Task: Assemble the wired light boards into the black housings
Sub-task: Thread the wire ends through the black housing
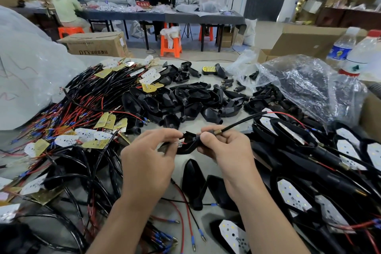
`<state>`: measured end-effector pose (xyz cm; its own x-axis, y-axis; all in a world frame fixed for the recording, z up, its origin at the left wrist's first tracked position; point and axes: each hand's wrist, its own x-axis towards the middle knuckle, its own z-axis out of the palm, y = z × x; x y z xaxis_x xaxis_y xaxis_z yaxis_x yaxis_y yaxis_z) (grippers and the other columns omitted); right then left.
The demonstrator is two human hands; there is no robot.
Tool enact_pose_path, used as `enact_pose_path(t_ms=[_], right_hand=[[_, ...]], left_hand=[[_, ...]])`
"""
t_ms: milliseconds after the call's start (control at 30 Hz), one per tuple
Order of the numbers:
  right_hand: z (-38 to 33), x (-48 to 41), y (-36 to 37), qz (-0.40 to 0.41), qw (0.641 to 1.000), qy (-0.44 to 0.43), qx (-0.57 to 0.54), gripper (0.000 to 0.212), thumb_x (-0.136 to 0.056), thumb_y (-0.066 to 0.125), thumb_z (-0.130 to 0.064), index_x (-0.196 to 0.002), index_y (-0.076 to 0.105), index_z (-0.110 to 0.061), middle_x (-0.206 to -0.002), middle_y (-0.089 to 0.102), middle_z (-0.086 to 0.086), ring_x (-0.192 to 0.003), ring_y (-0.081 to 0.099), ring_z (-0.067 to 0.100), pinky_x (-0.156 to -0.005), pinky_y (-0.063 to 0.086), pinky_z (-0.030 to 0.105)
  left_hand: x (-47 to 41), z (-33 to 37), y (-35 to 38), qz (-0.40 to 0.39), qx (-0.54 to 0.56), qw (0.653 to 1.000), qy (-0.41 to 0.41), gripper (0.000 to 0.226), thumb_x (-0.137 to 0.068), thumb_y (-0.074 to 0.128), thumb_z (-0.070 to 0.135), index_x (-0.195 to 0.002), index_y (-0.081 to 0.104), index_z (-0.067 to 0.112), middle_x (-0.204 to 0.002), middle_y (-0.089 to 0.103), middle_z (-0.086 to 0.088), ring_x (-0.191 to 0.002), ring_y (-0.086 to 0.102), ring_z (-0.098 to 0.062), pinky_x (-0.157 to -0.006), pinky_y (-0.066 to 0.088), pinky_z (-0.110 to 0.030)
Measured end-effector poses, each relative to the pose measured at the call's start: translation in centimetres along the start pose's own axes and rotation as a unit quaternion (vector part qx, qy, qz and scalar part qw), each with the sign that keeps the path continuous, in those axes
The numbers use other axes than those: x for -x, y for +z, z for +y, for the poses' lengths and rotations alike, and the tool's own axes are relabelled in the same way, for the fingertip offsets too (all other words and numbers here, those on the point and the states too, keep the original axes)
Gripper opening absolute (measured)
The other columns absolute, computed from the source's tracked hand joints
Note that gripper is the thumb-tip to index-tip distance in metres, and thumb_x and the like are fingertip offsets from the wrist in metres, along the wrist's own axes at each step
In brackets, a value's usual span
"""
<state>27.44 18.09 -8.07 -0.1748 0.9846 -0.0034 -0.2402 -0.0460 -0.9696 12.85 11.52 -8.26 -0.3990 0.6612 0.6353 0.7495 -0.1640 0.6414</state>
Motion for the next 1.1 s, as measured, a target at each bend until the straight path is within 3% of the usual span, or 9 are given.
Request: enact_pose_path(t_ms=[133,300,400,600,733,800,867,1000,1100], right_hand=[[-0.2,0.0,-0.2,0.012,1.000,0.012,-0.018,0.017,-0.090,0.070,0.001,-0.086,0.076,-0.014,-0.089,0.077,0.017,-0.079,0.074,0.019,-0.065,0.056,0.019],[-0.3,-0.1,-0.2,0.040,0.999,-0.019,0.015,0.017,-0.088,0.070,-0.001,-0.089,0.072,-0.017,-0.082,0.075,0.016,-0.064,0.064,0.012,-0.058,0.049,0.018],[-0.2,-0.1,-0.2,0.047,0.997,-0.041,0.049,0.015,-0.085,0.074,-0.005,-0.085,0.071,-0.020,-0.068,0.065,0.009,-0.061,0.059,0.014,-0.061,0.048,0.026],[-0.6,0.1,-0.4,0.016,0.997,-0.036,0.060,0.014,-0.087,0.072,-0.014,-0.079,0.072,-0.025,-0.074,0.076,0.009,-0.062,0.069,0.017,-0.057,0.051,0.020],[-0.7,0.0,-0.4,0.024,0.998,-0.038,0.041,0.012,-0.087,0.072,-0.012,-0.078,0.070,-0.020,-0.071,0.074,0.011,-0.057,0.066,0.018,-0.049,0.048,0.019],[-0.7,-0.1,-0.4,0.044,0.998,-0.047,0.026,0.009,-0.087,0.072,-0.013,-0.080,0.070,-0.018,-0.070,0.072,0.013,-0.055,0.064,0.019,-0.049,0.049,0.021],[-0.7,-0.3,-0.6,0.069,0.996,-0.051,-0.003,0.013,-0.088,0.072,-0.012,-0.079,0.071,-0.021,-0.070,0.071,0.016,-0.055,0.065,0.020,-0.052,0.051,0.025],[-0.6,-0.6,-0.8,0.067,0.996,-0.040,-0.040,0.010,-0.092,0.070,-0.009,-0.086,0.069,-0.017,-0.067,0.071,0.011,-0.056,0.065,0.020,-0.063,0.046,0.038],[-0.5,-0.6,-0.8,0.050,0.996,-0.039,-0.056,0.013,-0.091,0.068,-0.006,-0.086,0.069,-0.018,-0.068,0.069,0.008,-0.056,0.062,0.019,-0.058,0.043,0.035]], left_hand=[[0.2,-0.4,0.2,-0.012,-0.028,0.995,0.098,0.034,-0.073,0.087,-0.001,-0.088,0.079,0.028,-0.088,0.070,0.021,-0.087,0.066,0.002,-0.079,0.049,-0.009],[-0.1,-0.4,0.6,-0.097,0.004,0.993,-0.073,0.034,-0.079,0.083,0.018,-0.099,0.077,0.045,-0.083,0.070,0.034,-0.084,0.064,0.012,-0.073,0.042,0.001],[-0.1,-0.5,0.6,-0.093,0.025,0.991,-0.097,0.027,-0.079,0.085,0.018,-0.090,0.081,0.042,-0.077,0.069,0.038,-0.081,0.066,0.013,-0.070,0.043,-0.001],[0.5,-0.8,0.7,0.075,-0.064,0.982,0.160,0.011,-0.086,0.081,0.010,-0.093,0.083,0.018,-0.090,0.075,0.014,-0.084,0.067,-0.003,-0.079,0.053,-0.021],[0.6,-1.0,1.1,0.088,-0.075,0.975,0.190,0.013,-0.084,0.078,0.013,-0.095,0.083,0.019,-0.092,0.078,0.008,-0.088,0.066,-0.005,-0.078,0.054,-0.029],[0.6,-0.8,0.9,0.040,-0.036,0.988,0.143,0.016,-0.088,0.080,0.015,-0.098,0.083,0.027,-0.101,0.076,0.017,-0.095,0.068,0.000,-0.084,0.054,-0.021],[0.3,-0.2,0.7,-0.033,0.052,0.998,0.015,0.026,-0.085,0.083,0.019,-0.096,0.081,0.043,-0.108,0.073,0.028,-0.103,0.067,0.010,-0.089,0.049,-0.009],[-0.4,0.0,1.1,-0.054,0.240,0.952,-0.183,0.034,-0.079,0.084,0.006,-0.081,0.083,0.040,-0.103,0.077,0.022,-0.103,0.071,0.003,-0.091,0.056,-0.019],[-0.8,-0.6,1.2,-0.046,0.285,0.921,-0.261,0.031,-0.075,0.087,0.006,-0.088,0.084,0.034,-0.097,0.079,0.016,-0.097,0.072,0.001,-0.081,0.057,-0.015]])
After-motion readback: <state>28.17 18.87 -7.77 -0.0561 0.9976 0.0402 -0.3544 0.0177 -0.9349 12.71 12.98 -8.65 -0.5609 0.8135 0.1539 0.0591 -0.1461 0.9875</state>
